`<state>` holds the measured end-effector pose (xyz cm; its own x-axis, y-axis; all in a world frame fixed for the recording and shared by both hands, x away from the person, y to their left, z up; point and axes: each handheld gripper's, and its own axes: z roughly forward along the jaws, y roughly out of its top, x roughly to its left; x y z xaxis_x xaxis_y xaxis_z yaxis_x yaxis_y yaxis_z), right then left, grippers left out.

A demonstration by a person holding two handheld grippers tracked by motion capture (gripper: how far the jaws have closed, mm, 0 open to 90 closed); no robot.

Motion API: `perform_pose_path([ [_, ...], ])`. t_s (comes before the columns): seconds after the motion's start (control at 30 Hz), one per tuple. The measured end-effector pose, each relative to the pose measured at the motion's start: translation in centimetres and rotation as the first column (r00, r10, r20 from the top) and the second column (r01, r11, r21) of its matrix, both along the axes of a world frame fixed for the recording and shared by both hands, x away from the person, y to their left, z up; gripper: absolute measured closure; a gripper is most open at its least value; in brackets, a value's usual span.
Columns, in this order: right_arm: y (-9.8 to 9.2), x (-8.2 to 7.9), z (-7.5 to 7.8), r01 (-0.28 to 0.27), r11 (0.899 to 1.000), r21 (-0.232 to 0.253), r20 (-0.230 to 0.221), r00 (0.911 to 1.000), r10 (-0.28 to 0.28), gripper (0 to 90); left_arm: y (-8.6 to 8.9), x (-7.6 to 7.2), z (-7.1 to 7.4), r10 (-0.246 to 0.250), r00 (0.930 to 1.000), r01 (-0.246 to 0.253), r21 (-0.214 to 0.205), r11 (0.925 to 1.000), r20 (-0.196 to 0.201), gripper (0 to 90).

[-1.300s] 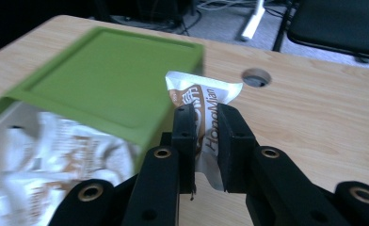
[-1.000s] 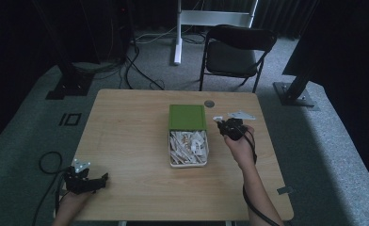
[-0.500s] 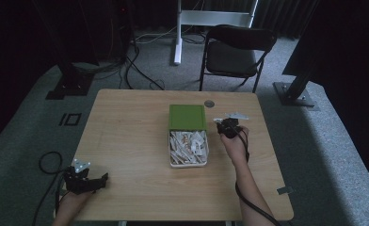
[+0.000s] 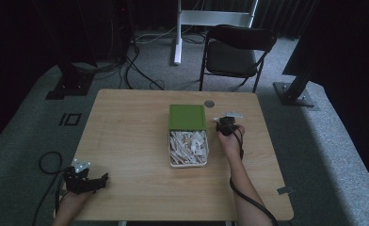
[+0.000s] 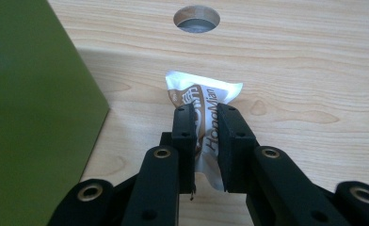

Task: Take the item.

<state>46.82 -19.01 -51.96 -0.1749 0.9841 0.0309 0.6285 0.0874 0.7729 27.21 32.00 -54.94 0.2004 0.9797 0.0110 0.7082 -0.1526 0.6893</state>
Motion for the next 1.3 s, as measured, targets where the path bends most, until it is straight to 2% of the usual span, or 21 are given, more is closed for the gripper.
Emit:
perform_pose_path([
  [0.3,1.1,0.8,-1.9,0.021,1.000,0.012,-0.035,0.9992,-0.020,78.5,0.0,0.0,0.0,0.000,1.0000,0.000,0.000,1.0000,0.000,0.7],
  [0.4,1.4,0.9,-2.2,0.036,0.999,0.028,-0.046,0.9983,-0.035,77.7,0.0,0.0,0.0,0.000,1.0000,0.000,0.000,1.0000,0.000,0.7],
  [0.53,1.7,0.9,-2.5,0.026,0.999,0.019,-0.048,0.9985,-0.025,74.3,0.0,0.0,0.0,0.000,1.0000,0.000,0.000,1.0000,0.000,0.7],
  [0.63,1.4,0.7,-2.5,0.025,0.999,0.035,-0.052,0.9984,-0.023,62.7,0.0,0.0,0.0,0.000,1.0000,0.000,0.000,1.0000,0.000,0.7],
  [0.7,1.0,0.4,-2.2,0.014,0.997,0.072,-0.032,0.9994,-0.012,52.7,0.0,0.0,0.0,0.000,1.0000,0.000,0.000,1.0000,0.000,0.7],
  [0.8,0.4,-0.3,-1.7,-0.018,0.996,0.093,-0.026,0.9995,0.020,45.0,0.0,0.0,0.0,0.000,1.0000,0.000,0.000,1.0000,0.000,0.7],
  [0.9,-0.5,-1.4,-1.1,-0.037,0.989,0.145,-0.022,0.9989,0.041,39.7,0.0,0.0,0.0,0.000,1.0000,0.000,0.000,1.0000,0.000,0.6],
  [1.13,-2.9,-3.6,-0.3,-0.007,0.982,0.191,-0.011,0.9999,0.009,28.3,0.0,0.0,0.0,0.000,1.0000,0.000,0.001,1.0000,0.000,0.7],
  [1.23,-3.8,-4.4,0.0,0.005,0.984,0.176,-0.006,1.0000,-0.004,24.7,0.0,0.0,0.0,-0.001,1.0000,0.001,0.001,1.0000,-0.001,0.7],
  [1.3,-4.2,-5.0,0.1,0.003,0.992,0.129,0.008,1.0000,-0.004,22.3,0.0,0.0,0.0,0.001,1.0000,-0.001,-0.001,1.0000,0.000,0.7],
])
